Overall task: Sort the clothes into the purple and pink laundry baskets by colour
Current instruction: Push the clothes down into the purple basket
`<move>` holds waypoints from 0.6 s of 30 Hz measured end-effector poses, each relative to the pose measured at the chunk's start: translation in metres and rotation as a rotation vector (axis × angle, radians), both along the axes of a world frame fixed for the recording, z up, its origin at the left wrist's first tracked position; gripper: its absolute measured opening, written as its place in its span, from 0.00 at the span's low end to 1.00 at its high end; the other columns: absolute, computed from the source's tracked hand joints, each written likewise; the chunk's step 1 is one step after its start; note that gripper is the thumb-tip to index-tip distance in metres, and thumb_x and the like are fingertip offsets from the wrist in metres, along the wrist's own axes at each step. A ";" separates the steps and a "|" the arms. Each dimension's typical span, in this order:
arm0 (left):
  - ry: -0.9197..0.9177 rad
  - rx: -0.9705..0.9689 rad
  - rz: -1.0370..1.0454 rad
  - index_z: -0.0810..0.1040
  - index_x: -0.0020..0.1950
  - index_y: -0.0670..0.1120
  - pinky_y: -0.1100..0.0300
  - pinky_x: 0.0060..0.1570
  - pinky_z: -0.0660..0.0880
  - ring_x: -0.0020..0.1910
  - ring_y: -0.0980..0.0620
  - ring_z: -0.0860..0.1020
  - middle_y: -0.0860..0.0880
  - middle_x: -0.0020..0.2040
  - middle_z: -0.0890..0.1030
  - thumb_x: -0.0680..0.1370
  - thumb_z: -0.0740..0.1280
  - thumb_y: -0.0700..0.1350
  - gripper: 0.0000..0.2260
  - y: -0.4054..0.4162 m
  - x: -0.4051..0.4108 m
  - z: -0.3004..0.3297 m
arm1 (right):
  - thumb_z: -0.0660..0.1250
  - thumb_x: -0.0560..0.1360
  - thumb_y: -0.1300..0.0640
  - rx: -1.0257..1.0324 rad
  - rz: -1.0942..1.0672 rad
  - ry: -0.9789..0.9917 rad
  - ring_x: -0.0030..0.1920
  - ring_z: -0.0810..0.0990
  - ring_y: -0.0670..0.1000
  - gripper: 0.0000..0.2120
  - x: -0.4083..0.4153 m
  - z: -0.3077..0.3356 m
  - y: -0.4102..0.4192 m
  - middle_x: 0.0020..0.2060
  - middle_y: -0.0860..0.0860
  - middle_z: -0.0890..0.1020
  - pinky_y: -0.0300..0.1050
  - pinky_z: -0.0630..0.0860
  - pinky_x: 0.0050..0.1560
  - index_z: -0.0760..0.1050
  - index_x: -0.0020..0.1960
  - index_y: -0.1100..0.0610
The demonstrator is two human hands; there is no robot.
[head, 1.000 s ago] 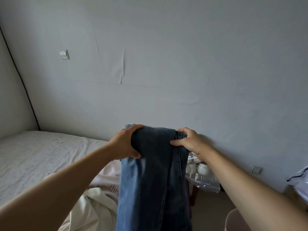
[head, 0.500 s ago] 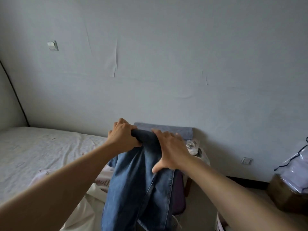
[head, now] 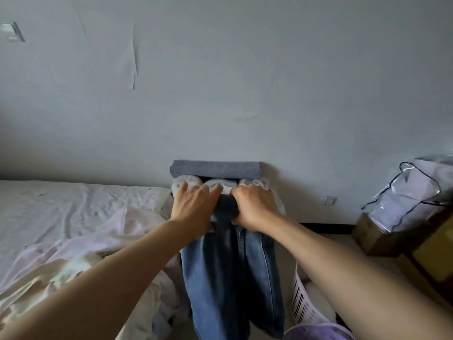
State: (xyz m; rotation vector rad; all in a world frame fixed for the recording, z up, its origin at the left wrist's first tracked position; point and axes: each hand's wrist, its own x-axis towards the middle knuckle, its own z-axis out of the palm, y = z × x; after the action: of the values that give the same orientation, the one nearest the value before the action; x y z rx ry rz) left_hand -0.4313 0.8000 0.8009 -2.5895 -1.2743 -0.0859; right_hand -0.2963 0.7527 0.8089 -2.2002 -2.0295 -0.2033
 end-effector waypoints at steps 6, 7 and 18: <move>-0.094 -0.024 -0.118 0.67 0.61 0.49 0.55 0.43 0.68 0.54 0.45 0.78 0.48 0.54 0.77 0.71 0.70 0.48 0.21 -0.017 0.030 -0.018 | 0.73 0.68 0.55 -0.058 -0.084 0.059 0.52 0.80 0.59 0.14 0.022 -0.012 -0.032 0.51 0.55 0.80 0.47 0.76 0.47 0.76 0.52 0.53; -0.100 -0.028 -0.139 0.67 0.60 0.49 0.54 0.43 0.69 0.54 0.45 0.78 0.48 0.54 0.77 0.72 0.70 0.47 0.19 -0.020 0.036 -0.020 | 0.72 0.68 0.56 -0.060 -0.096 0.064 0.52 0.80 0.58 0.14 0.027 -0.014 -0.038 0.50 0.54 0.81 0.47 0.76 0.47 0.76 0.52 0.53; -0.110 -0.057 -0.374 0.68 0.58 0.48 0.56 0.38 0.65 0.54 0.45 0.78 0.49 0.54 0.76 0.74 0.65 0.42 0.14 -0.076 0.147 -0.060 | 0.67 0.69 0.59 -0.070 -0.338 0.108 0.47 0.81 0.59 0.07 0.123 -0.052 -0.115 0.44 0.53 0.81 0.44 0.67 0.36 0.73 0.45 0.51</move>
State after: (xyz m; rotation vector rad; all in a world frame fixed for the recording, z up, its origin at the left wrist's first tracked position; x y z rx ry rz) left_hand -0.2839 0.7238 0.7409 -2.8758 -0.8178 -0.2678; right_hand -0.1738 0.6375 0.7569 -2.5267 -1.6240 -0.0471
